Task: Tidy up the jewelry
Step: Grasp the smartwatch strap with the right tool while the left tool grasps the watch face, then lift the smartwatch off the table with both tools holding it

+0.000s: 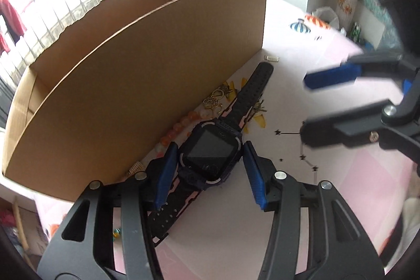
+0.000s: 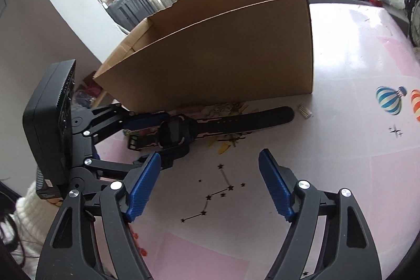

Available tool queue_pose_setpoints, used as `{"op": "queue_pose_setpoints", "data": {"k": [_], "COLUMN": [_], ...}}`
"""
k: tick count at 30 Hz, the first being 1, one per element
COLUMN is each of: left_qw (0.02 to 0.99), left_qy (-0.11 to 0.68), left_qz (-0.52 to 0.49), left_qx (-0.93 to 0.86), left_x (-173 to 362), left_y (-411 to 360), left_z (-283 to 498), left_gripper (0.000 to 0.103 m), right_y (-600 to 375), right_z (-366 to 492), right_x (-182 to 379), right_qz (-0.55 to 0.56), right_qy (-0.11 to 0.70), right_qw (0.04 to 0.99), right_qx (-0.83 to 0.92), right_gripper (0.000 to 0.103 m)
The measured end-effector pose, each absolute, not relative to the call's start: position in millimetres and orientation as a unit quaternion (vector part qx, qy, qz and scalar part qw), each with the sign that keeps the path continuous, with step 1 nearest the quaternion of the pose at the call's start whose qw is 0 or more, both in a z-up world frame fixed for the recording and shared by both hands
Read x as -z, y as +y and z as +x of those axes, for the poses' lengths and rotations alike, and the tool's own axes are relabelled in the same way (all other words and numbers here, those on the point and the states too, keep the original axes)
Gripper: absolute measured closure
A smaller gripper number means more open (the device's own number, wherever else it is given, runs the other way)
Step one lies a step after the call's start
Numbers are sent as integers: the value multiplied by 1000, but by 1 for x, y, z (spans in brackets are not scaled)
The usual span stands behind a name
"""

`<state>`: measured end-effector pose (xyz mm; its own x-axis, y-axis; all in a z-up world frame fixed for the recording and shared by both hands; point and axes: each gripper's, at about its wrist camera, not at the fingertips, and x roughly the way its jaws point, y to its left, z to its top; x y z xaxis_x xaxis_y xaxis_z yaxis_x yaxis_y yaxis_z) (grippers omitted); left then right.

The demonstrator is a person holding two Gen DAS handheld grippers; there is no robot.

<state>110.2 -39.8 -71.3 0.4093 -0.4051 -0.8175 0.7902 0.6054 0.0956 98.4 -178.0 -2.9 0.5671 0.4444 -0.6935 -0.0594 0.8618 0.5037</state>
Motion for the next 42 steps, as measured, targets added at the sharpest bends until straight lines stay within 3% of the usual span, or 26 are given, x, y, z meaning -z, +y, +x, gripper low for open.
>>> {"op": "queue_pose_setpoints", "data": {"k": [5,14,18,24,25,29,42], "left_qw": [802,800,800,799,798,802,806], "left_qy": [429,450,440,435,438,428,421], "left_qz": [187,119,107,115,118,151,204], "left_qx": [371,379,394,400,397,389,363], "left_x": [74,73,73,77,80,84,86], "left_y": [-40,-19,-21,-16,-16,-26,-51], "left_z": [117,112,102,81,79,71,58], "left_gripper": [55,55,55,55,55,55,53], "right_y": [-180,-174,-172,-173,-172,-169,-157], "right_z": [105,114,112,104,103,96,99], "right_x": [17,39,43,49,49,41,42], "right_qz": [291,348,368,383,377,339,286], "right_qy": [451,464,458,460,462,459,461], "right_qw": [824,796,791,784,786,809,827], "right_qx": [-182,-172,-171,-166,-164,-144,-147], "right_gripper": [38,41,48,78,88,98,98]}}
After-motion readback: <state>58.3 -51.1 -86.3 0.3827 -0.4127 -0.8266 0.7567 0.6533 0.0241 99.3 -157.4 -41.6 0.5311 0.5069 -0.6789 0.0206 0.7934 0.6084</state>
